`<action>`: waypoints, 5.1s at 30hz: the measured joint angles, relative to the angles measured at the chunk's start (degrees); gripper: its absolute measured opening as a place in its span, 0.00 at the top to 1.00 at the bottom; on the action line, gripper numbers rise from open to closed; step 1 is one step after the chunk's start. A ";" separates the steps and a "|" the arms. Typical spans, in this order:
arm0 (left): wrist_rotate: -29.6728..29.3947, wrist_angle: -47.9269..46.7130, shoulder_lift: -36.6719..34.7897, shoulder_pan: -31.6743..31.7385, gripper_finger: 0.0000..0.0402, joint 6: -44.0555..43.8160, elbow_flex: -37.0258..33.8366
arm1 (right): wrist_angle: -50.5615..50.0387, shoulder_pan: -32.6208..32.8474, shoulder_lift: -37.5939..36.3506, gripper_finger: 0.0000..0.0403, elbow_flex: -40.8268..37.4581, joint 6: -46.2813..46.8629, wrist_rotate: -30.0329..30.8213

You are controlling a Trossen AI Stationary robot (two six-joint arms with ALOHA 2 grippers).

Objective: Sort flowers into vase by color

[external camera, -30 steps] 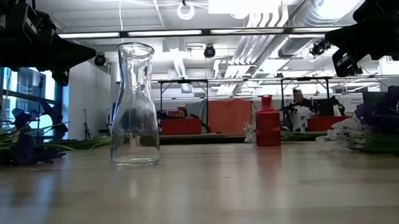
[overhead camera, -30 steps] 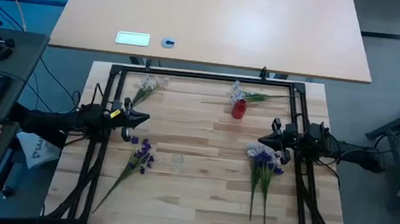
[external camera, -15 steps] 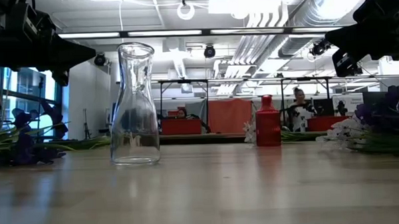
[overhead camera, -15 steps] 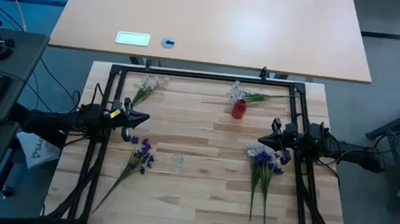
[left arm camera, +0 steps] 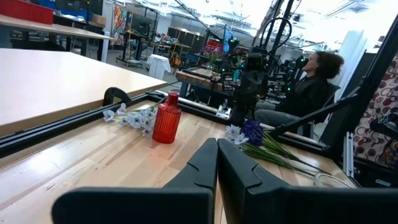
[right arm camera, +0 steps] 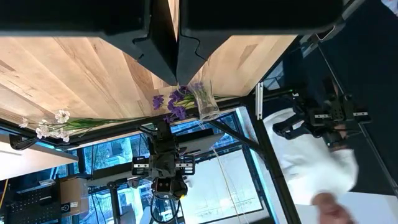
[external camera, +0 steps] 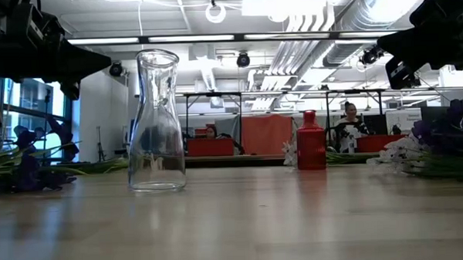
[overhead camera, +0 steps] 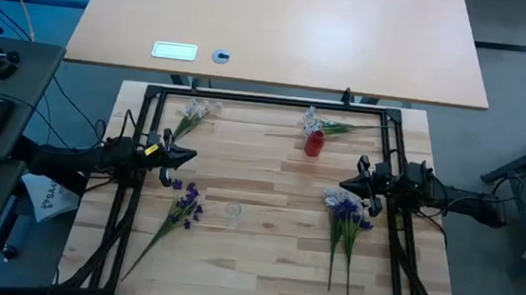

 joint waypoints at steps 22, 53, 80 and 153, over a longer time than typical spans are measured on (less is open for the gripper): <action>0.01 0.00 0.00 0.00 1.00 0.00 0.00 | 0.02 0.00 0.01 1.00 0.00 0.01 0.00; 0.01 0.00 0.00 -0.01 1.00 0.02 0.00 | 23.81 0.00 0.00 1.00 0.00 34.41 9.59; -0.01 0.00 0.00 0.01 1.00 0.00 0.00 | -15.58 43.69 51.51 0.86 30.64 80.56 2.97; 0.01 -0.02 0.00 -0.01 1.00 0.00 0.00 | 43.04 16.47 82.60 0.99 41.41 3.61 6.30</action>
